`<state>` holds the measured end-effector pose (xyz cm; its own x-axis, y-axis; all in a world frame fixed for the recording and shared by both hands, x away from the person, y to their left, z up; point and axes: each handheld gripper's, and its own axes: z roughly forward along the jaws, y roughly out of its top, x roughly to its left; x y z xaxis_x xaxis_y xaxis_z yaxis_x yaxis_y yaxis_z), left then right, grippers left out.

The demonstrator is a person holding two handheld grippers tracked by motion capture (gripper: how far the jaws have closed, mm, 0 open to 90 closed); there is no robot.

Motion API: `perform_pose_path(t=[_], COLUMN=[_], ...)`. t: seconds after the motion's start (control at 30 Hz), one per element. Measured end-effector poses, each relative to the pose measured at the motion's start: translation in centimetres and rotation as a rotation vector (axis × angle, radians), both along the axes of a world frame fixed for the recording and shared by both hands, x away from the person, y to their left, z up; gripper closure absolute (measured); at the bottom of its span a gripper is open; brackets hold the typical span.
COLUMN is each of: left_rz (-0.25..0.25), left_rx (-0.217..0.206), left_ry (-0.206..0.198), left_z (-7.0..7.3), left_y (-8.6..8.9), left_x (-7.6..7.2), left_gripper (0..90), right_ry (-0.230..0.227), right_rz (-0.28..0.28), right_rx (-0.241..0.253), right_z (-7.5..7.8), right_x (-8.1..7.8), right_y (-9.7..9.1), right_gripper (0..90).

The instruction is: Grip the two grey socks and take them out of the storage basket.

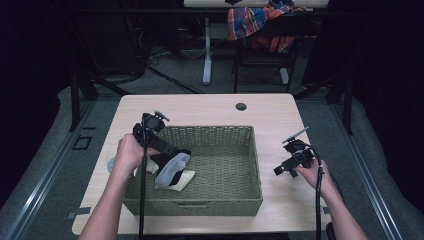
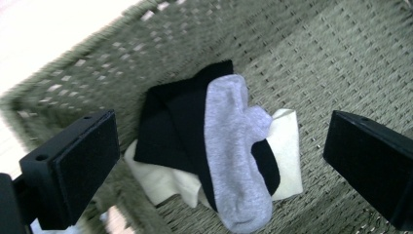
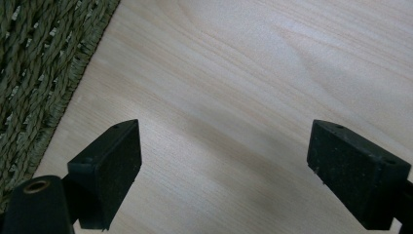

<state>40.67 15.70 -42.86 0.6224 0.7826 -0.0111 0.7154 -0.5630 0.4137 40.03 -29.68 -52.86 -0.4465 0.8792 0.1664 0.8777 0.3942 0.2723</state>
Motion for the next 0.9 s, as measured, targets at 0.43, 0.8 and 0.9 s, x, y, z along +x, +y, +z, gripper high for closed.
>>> perform_pose_path(t=[0.43,0.8,0.9], left_rz=[-0.036,-0.063,-0.072], left_rx=[0.046,0.057,0.075], left_ry=[0.094,0.158,0.183], left_z=[-3.4,-5.3,-6.1], left_y=[-1.3,-1.8,-1.9], left_x=[0.4,0.8,0.8], left_gripper=[12.0,40.8,50.2], right_ry=[0.008,0.007,0.000], right_rz=[0.013,0.011,0.007], right_rx=[-0.014,-0.017,-0.014], right_z=[0.1,0.1,0.1], right_x=[0.1,0.1,0.0], right_y=[-0.1,-0.1,-0.1], right_gripper=[12.3,12.3,12.4])
